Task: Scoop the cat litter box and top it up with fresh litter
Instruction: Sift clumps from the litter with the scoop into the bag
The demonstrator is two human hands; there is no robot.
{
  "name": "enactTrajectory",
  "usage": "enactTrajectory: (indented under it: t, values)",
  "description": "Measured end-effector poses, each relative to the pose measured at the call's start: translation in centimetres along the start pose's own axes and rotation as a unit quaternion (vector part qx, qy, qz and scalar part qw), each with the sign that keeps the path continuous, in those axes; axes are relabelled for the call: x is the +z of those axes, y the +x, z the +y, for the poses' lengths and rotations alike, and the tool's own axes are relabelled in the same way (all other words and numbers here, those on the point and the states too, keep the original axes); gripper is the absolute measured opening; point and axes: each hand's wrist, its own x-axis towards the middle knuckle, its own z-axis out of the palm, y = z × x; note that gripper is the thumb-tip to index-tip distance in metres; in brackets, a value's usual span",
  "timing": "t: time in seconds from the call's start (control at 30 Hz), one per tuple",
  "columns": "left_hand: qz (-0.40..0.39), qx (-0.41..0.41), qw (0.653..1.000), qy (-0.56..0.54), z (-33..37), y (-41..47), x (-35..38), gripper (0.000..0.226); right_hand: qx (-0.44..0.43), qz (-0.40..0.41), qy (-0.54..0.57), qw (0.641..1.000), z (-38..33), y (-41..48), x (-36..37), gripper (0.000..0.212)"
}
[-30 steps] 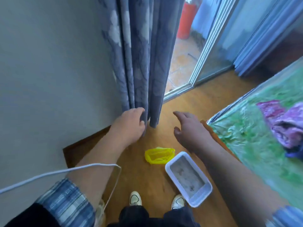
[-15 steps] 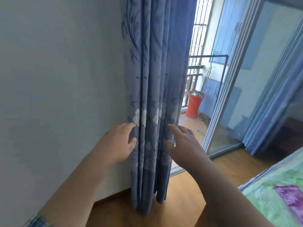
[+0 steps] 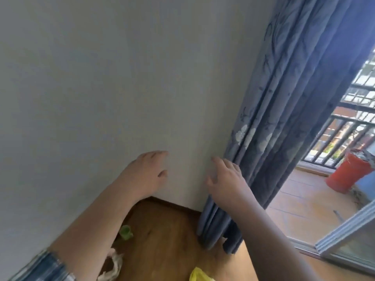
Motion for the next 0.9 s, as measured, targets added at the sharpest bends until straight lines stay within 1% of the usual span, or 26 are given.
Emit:
enactTrajectory:
  t: [0.17,0.3,0.4,0.53,0.63,0.73,0.9]
  values:
    - [0.005,-0.125,0.992,0.035,-5.6,-8.5,-1.9,0.059,-0.104,-0.034,0.03,0.994,-5.7,-0.4,4.3,0.061]
    - [0.001,-0.204,0.978,0.044,-10.1,-14.1,-2.5,0.058,-0.157,-0.08,0.051,0.983,-10.0,-1.3,8.4,0.06]
    - [0.006,-0.245,0.969,0.034,-12.9,-16.6,-3.0,0.058,-0.193,-0.114,0.05,0.973,-13.1,-1.9,11.2,0.06]
    - [0.009,-0.272,0.962,0.023,-17.0,-18.6,-2.9,0.057,-0.223,-0.151,0.044,0.962,-17.1,-1.7,15.0,0.058]
    - [-0.012,-0.289,0.957,0.019,-20.7,-19.6,-2.3,0.056,-0.224,-0.175,0.038,0.958,-19.9,-1.0,18.6,0.058]
    - [-0.046,-0.281,0.958,0.013,-24.5,-20.1,-1.0,0.056,-0.207,-0.197,0.027,0.958,-22.1,-0.4,22.2,0.059]
    - [-0.116,-0.253,0.96,-0.003,-32.5,-18.8,0.9,0.056,-0.142,-0.232,0.011,0.962,-25.7,1.4,28.0,0.06]
